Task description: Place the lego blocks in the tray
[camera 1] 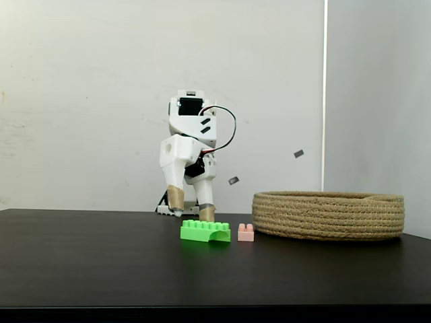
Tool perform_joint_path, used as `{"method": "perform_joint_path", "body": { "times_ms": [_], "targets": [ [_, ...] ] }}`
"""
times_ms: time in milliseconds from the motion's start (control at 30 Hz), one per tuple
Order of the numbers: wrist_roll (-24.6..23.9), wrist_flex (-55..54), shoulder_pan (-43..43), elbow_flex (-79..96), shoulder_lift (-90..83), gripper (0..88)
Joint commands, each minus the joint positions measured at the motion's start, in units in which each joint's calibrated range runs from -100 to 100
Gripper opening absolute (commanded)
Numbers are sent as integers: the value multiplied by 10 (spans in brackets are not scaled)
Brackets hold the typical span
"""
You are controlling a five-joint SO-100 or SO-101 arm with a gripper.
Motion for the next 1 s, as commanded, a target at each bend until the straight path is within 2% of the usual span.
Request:
{"method": "perform_joint_path", "body": {
  "times_ms": [0, 600, 967],
  "targets": [
    [-1, -10, 4, -53, -11, 232],
    [-16, -30, 4, -64, 26, 225],
    [-44, -40, 3, -62, 49, 201]
  ]
}}
